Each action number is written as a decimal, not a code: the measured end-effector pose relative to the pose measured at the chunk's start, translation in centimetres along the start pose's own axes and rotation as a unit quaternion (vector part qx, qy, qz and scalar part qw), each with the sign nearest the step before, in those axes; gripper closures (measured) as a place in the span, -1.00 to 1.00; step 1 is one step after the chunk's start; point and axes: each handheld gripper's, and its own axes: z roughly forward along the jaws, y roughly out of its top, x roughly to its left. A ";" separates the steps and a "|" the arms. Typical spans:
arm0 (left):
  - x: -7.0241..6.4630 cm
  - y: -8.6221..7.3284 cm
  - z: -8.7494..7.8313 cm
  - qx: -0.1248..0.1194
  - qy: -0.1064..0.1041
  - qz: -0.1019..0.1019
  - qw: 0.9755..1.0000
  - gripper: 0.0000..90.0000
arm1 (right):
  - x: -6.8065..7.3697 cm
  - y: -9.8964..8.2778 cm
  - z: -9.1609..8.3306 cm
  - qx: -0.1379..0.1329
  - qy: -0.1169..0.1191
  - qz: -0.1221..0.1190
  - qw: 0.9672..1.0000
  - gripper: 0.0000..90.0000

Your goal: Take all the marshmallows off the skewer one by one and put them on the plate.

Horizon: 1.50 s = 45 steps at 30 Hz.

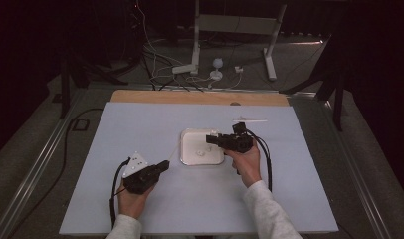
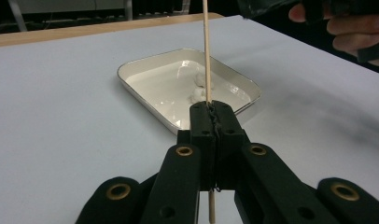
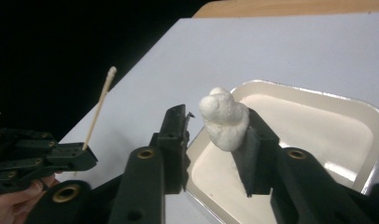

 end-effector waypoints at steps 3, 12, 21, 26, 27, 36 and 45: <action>-0.1 0.1 0.1 0.001 0.000 0.001 1.000 1.00 | -0.4 -0.3 0.4 0.005 -0.003 0.008 1.000 0.32; -0.4 0.0 0.7 0.010 -0.002 0.002 1.000 1.00 | -1.2 -1.1 1.5 0.020 0.030 0.035 0.999 -0.12; -1.3 -0.1 2.3 0.029 -0.015 0.007 0.999 1.00 | -1.4 -1.0 1.6 0.006 0.066 0.067 0.996 -0.51; -2.7 0.3 3.8 0.049 -0.034 0.029 0.998 1.00 | -1.2 -1.1 2.0 0.008 0.071 0.069 0.995 -0.57; -3.0 0.3 4.1 0.051 -0.039 0.032 0.997 1.00 | -1.2 -1.2 2.1 0.007 0.072 0.070 0.995 -0.58; -4.1 0.3 7.2 0.077 -0.053 0.035 0.995 1.00 | -0.7 -1.4 2.9 0.007 0.083 0.083 0.993 -0.58; -2.9 0.5 7.2 0.072 -0.032 0.014 0.997 1.00 | -0.5 -1.6 2.8 0.016 0.080 0.084 0.993 -0.56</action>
